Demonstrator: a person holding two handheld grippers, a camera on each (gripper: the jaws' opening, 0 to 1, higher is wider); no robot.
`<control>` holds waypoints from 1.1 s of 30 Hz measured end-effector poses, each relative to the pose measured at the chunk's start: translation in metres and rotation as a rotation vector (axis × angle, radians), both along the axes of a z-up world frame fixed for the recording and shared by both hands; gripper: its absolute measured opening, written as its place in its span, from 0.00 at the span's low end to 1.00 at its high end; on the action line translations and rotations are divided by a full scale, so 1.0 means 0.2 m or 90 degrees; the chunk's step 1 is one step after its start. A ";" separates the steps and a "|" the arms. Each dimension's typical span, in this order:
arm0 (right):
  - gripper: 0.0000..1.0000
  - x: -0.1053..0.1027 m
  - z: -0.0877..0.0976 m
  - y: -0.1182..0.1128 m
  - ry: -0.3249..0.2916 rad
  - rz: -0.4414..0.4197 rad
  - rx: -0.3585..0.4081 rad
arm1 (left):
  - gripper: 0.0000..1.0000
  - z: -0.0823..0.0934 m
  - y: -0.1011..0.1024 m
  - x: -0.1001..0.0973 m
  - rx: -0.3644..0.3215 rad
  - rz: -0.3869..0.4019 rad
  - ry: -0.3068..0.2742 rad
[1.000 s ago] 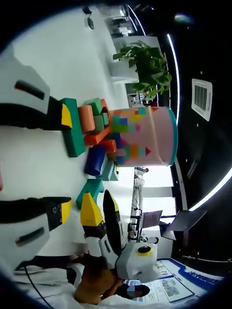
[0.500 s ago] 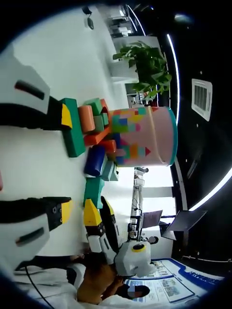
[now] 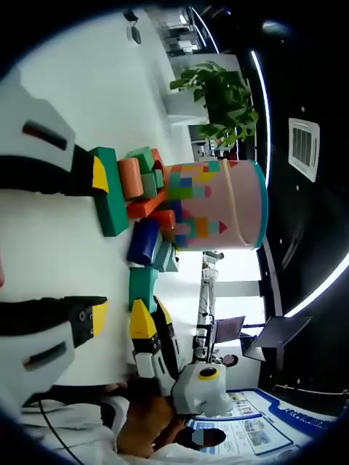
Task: Arrange the toys in the designated storage area by placing each visible toy with the group until no toy remains scattered across the table.
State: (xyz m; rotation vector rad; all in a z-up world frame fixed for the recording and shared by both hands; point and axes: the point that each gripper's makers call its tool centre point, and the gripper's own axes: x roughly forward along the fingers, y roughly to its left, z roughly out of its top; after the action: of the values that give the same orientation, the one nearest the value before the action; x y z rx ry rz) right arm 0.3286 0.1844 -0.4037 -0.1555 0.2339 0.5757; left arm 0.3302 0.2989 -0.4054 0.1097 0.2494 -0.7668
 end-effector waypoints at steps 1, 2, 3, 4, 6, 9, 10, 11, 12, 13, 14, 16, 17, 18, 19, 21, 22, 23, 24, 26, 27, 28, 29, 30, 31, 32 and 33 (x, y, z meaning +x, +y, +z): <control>0.21 0.00 0.00 -0.01 0.000 0.001 0.000 | 0.57 0.00 0.00 0.00 0.000 0.000 0.000; 0.21 0.00 0.00 -0.02 0.000 0.003 0.000 | 0.57 0.00 0.00 0.00 -0.001 0.000 0.000; 0.21 0.00 0.00 -0.03 0.001 0.003 0.000 | 0.57 0.00 0.00 0.00 0.000 0.000 0.000; 0.21 0.00 0.00 -0.05 0.002 0.002 0.000 | 0.57 0.00 0.00 0.00 0.000 0.000 0.000; 0.21 0.00 0.01 -0.08 0.002 0.003 -0.004 | 0.57 0.00 0.00 0.00 -0.001 0.000 -0.001; 0.21 0.01 0.00 -0.13 0.003 -0.002 -0.008 | 0.57 0.00 0.00 0.00 -0.001 0.000 -0.001; 0.21 0.02 0.00 -0.16 0.003 -0.005 -0.009 | 0.57 0.00 0.00 0.00 -0.001 0.000 -0.001; 0.21 0.02 0.00 -0.18 0.004 -0.008 -0.010 | 0.57 0.00 0.00 0.00 -0.001 0.000 -0.001; 0.21 0.03 0.00 -0.20 0.006 -0.010 -0.008 | 0.57 0.00 0.00 0.00 -0.001 0.000 -0.001; 0.21 0.03 0.00 -0.22 0.008 -0.013 -0.006 | 0.57 0.00 0.00 0.00 -0.001 0.000 -0.001; 0.21 0.03 0.00 -0.23 0.008 -0.014 -0.007 | 0.57 0.00 0.00 0.00 0.000 0.000 -0.001; 0.21 0.04 0.00 -0.26 0.006 -0.018 -0.007 | 0.57 0.00 0.00 0.00 0.000 0.001 -0.001; 0.21 0.04 0.00 -0.27 0.006 -0.020 -0.005 | 0.57 0.00 0.00 0.00 0.000 0.000 -0.001; 0.21 0.05 0.00 -0.28 0.007 -0.023 -0.002 | 0.57 0.00 0.00 0.00 0.000 0.000 -0.001; 0.21 0.05 0.00 -0.28 0.011 -0.025 0.001 | 0.57 0.00 0.00 0.00 0.001 0.000 -0.001; 0.21 0.06 -0.02 -0.29 0.023 -0.028 0.006 | 0.56 0.00 0.00 0.00 0.001 0.000 -0.001; 0.21 0.06 -0.02 -0.29 0.024 -0.028 0.007 | 0.56 0.00 0.00 0.00 0.002 0.001 -0.001; 0.21 0.05 -0.02 -0.29 0.025 -0.028 0.008 | 0.56 0.00 0.00 0.00 0.003 0.001 -0.001; 0.21 0.05 -0.02 -0.28 0.025 -0.027 0.009 | 0.56 0.00 0.00 0.00 0.004 0.001 -0.001; 0.21 0.06 -0.02 -0.29 0.020 -0.027 0.008 | 0.56 0.00 0.00 0.00 0.003 0.001 -0.001; 0.21 0.06 -0.02 -0.29 0.019 -0.027 0.008 | 0.56 0.00 0.00 0.00 0.003 0.001 -0.001; 0.21 0.06 -0.02 -0.29 0.019 -0.027 0.008 | 0.56 0.00 0.00 0.00 0.003 0.001 -0.001; 0.21 0.06 -0.02 -0.29 0.019 -0.027 0.008 | 0.56 0.00 0.00 0.00 0.003 0.001 -0.001; 0.21 0.06 -0.02 -0.29 0.018 -0.027 0.008 | 0.56 0.00 0.00 0.00 0.002 0.001 -0.001; 0.21 0.06 -0.02 -0.29 0.018 -0.027 0.008 | 0.56 0.00 0.00 0.00 0.002 0.001 -0.001; 0.21 0.06 -0.02 -0.29 0.018 -0.027 0.008 | 0.56 0.00 0.00 0.00 0.002 0.001 -0.001; 0.21 0.06 -0.02 -0.28 0.016 -0.024 0.012 | 0.56 0.00 0.00 0.01 0.002 0.001 -0.001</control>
State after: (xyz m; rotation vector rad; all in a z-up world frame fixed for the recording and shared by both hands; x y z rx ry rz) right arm 0.3403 0.1277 -0.4074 -0.1254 0.2559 0.5422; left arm 0.3314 0.2994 -0.4057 0.1133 0.2486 -0.7652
